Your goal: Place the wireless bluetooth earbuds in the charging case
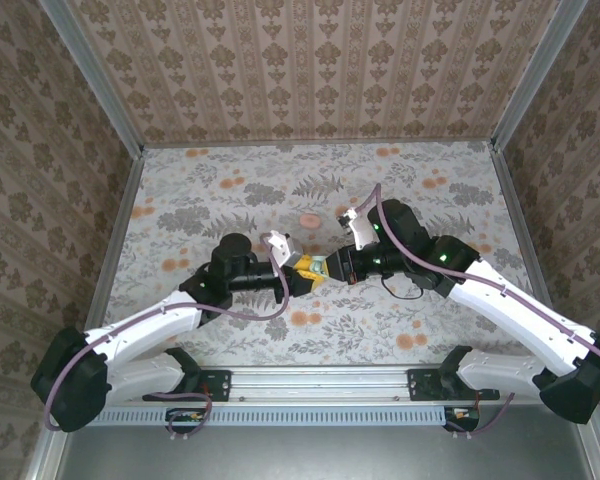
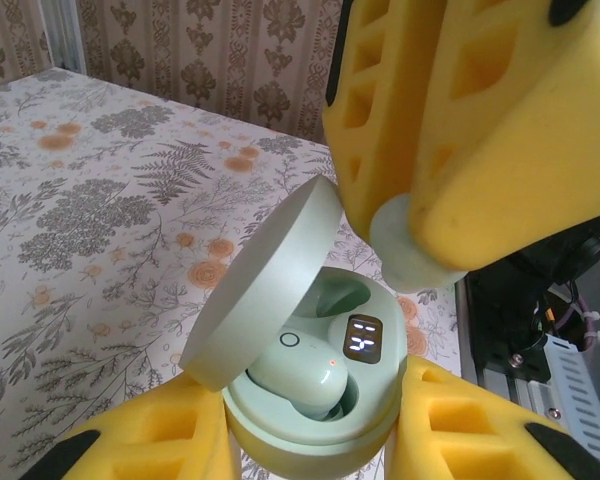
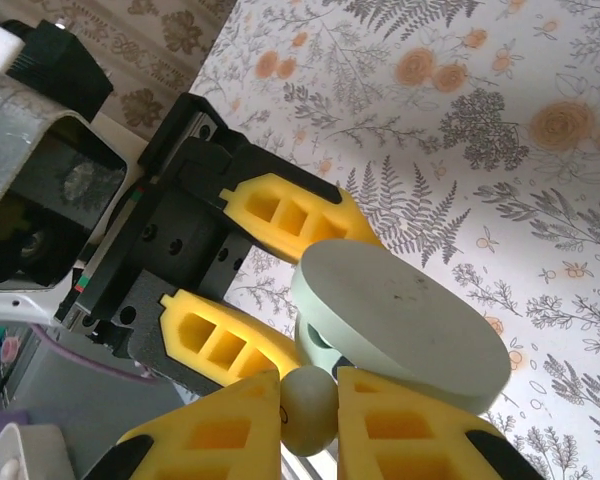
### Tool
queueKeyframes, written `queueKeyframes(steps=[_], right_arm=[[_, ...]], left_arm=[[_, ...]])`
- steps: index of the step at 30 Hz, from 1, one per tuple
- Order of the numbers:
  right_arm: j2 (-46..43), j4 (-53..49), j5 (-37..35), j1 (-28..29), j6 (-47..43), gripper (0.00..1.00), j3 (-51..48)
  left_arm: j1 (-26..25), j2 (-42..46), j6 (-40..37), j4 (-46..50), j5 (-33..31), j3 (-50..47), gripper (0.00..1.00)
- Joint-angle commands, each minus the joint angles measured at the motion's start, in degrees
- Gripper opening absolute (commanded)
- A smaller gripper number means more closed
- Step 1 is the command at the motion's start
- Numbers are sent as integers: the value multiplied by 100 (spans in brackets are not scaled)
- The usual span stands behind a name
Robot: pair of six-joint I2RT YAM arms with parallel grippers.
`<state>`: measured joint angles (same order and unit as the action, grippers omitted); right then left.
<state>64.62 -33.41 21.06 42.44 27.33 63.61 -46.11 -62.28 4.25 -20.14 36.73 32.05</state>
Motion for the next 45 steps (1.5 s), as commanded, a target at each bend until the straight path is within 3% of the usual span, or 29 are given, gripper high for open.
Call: queueKeyframes(steps=[1, 23, 45], right_arm=[[-46, -134, 175, 39, -386, 16, 222], [-90, -580, -1077, 34, -774, 16, 34], [141, -565, -513, 36, -724, 16, -123]], left_arm=[[-56, 5, -179, -338, 193, 161, 9], [-109, -155, -21, -574, 456, 333, 7], [-102, -100, 49, -851, 336, 231, 7]])
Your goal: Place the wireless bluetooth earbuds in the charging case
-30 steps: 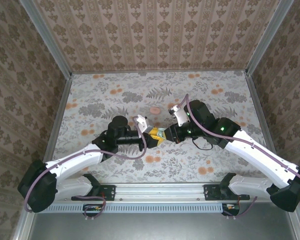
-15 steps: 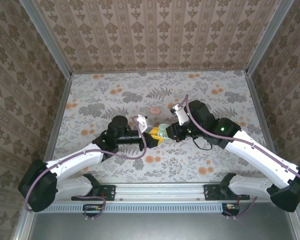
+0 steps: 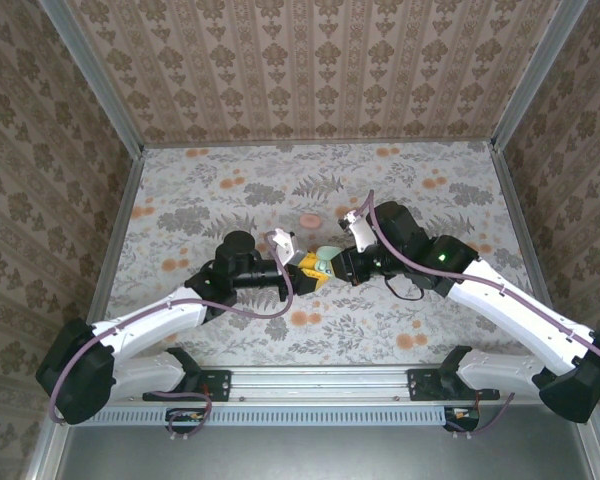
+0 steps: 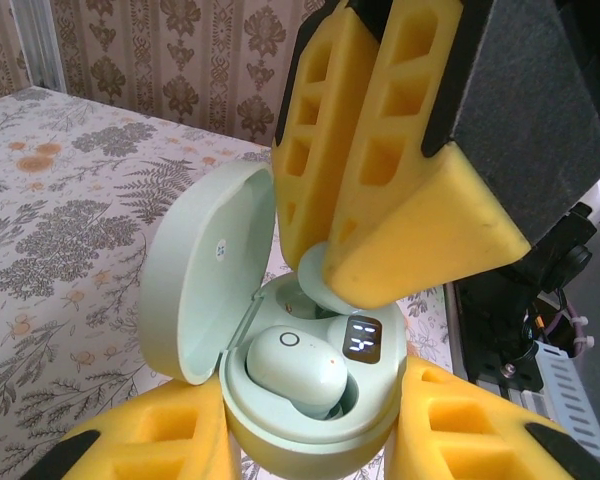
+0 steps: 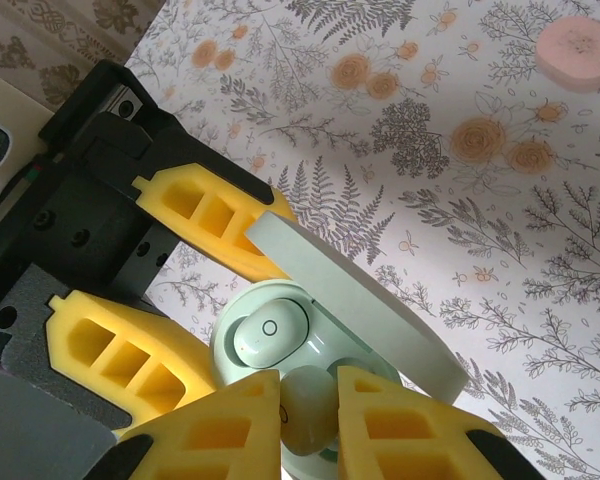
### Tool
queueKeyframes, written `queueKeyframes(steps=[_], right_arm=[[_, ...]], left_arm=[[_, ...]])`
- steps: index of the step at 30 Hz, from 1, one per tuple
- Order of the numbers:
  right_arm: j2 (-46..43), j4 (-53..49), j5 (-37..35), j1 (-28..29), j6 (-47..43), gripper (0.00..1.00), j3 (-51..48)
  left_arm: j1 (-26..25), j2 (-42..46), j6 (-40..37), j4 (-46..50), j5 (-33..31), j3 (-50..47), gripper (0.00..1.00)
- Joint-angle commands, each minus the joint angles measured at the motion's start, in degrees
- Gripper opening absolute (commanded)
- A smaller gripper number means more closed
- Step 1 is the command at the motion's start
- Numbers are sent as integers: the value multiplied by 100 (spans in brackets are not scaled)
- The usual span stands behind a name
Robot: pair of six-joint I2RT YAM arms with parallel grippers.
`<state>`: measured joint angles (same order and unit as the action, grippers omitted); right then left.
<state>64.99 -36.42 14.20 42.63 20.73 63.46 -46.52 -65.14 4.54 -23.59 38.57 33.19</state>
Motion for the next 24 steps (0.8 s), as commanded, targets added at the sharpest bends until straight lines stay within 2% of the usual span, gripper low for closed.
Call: queueKeyframes(steps=[1, 24], right_arm=[[115, -301, 171, 15, -69, 16, -106], [268, -470, -160, 12, -34, 23, 27]], left_arm=[[-66, 181, 17, -501, 153, 118, 7], [-63, 207, -1, -383, 166, 197, 7]])
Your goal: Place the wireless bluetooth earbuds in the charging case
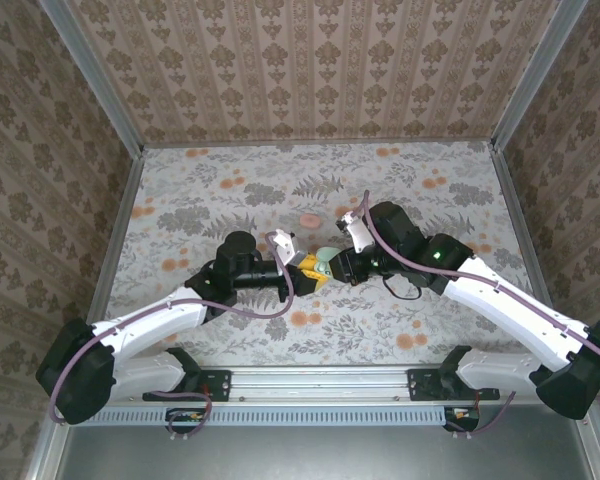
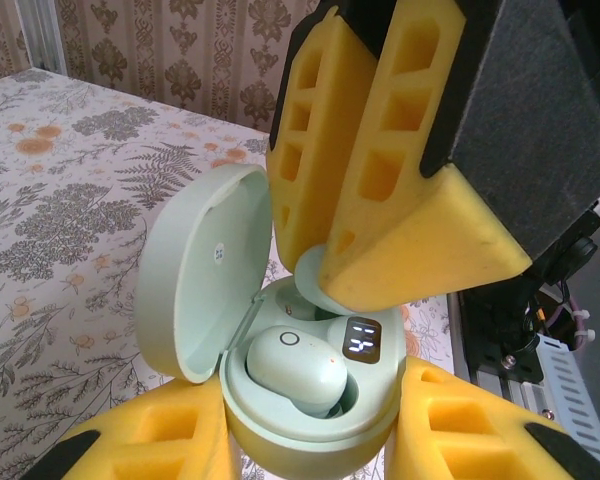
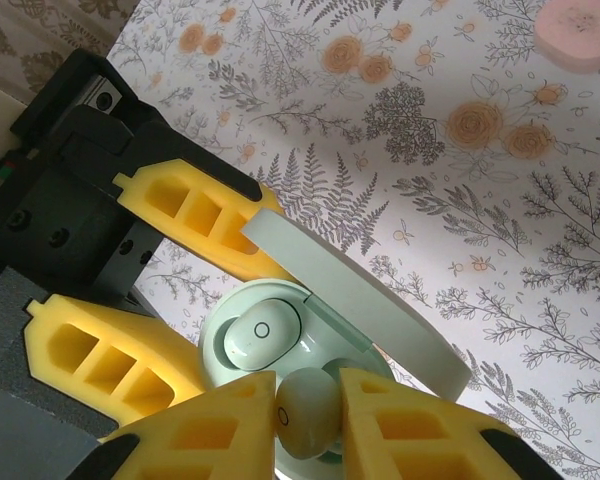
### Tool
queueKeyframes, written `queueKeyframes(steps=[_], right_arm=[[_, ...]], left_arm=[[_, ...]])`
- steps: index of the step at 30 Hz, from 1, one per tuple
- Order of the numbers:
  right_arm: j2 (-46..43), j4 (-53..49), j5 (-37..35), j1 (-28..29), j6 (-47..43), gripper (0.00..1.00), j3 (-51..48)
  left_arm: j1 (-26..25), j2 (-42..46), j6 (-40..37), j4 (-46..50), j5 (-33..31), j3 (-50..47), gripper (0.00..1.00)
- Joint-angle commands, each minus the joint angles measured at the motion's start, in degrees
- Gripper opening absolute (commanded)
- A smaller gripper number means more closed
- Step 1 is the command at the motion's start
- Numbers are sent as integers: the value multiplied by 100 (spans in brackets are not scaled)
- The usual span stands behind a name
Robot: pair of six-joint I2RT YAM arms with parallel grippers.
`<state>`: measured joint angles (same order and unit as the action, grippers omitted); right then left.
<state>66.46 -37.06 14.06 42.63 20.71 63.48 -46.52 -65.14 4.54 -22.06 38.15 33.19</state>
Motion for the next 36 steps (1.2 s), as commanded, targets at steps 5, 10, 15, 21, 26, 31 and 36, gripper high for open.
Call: queueKeyframes(steps=[5, 10, 15, 21, 26, 31, 36], right_arm=[[118, -506, -343, 8, 55, 24, 85], [131, -482, -351, 4, 132, 27, 85], [148, -469, -363, 8, 179, 31, 120], [153, -491, -438, 5, 216, 32, 197], [204, -539, -527, 0, 227, 34, 333], [269, -619, -611, -2, 225, 34, 525], [272, -640, -668, -3, 250, 35, 611]], left_arm=[[-67, 220, 3, -570, 209, 169, 7], [-63, 252, 4, -563, 186, 136, 7], [-65, 300, -5, -556, 173, 109, 7], [-67, 310, 3, -552, 168, 90, 7], [-64, 309, -5, -555, 182, 85, 7], [-67, 309, -1, -573, 167, 58, 7], [-74, 312, 5, -592, 174, 30, 7]])
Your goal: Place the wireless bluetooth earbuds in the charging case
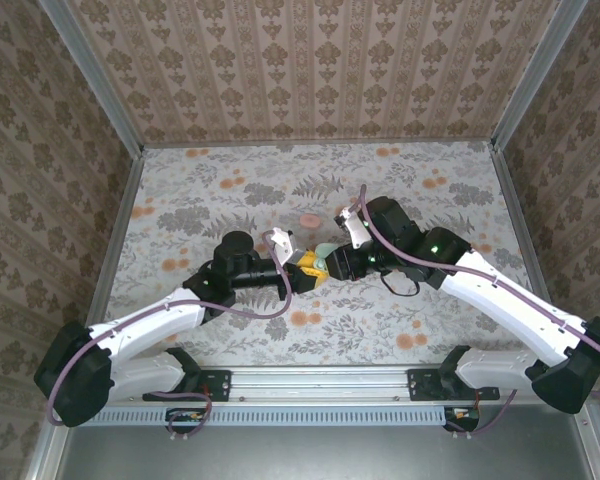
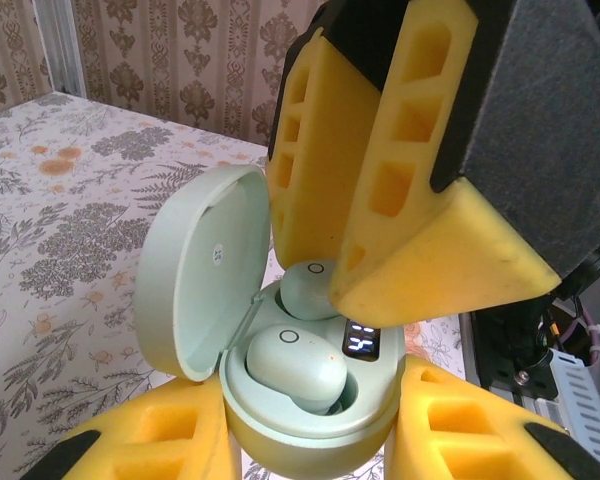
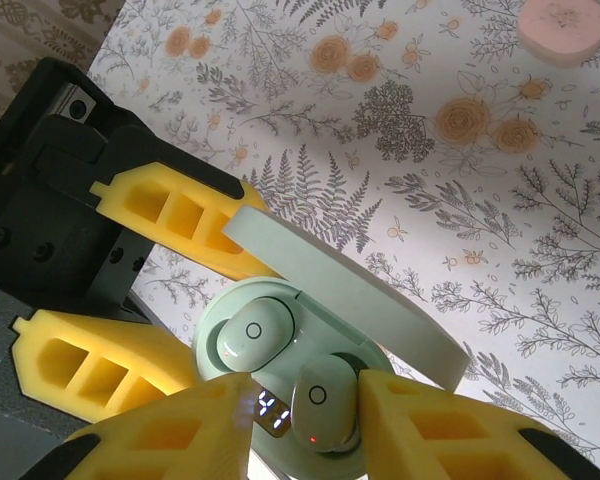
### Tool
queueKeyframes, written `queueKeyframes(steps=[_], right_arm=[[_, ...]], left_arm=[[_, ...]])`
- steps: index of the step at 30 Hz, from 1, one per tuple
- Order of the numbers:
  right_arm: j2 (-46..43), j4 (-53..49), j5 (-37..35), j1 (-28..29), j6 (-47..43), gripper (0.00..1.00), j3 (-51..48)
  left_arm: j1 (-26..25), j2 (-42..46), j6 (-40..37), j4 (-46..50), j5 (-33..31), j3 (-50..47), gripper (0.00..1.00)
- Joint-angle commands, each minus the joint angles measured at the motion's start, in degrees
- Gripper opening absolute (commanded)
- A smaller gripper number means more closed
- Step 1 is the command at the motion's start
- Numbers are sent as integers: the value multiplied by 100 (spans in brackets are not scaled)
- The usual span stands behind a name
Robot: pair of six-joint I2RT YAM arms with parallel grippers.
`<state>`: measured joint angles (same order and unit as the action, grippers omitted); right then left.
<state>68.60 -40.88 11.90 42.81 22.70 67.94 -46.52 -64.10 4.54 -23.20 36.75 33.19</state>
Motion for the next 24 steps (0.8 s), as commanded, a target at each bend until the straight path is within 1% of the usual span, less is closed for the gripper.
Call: queueKeyframes(steps=[1, 7, 12, 19, 24], right_arm=[[49, -261, -460, -18, 59, 35, 188], [-104, -387, -589, -23, 134, 36, 361], [-490, -425, -676, -22, 208, 36, 447], [-1002, -227, -830, -89, 315, 37, 383], [-1035, 74, -680, -171, 483, 42, 277]], left_arm=[[-69, 213, 6, -475, 313, 21, 7], [-72, 224, -2, -491, 263, -30, 6], [-63, 244, 37, -564, 212, -68, 6], [-19, 281, 132, -616, 213, -76, 6], [-8, 375, 209, -624, 210, -100, 6]])
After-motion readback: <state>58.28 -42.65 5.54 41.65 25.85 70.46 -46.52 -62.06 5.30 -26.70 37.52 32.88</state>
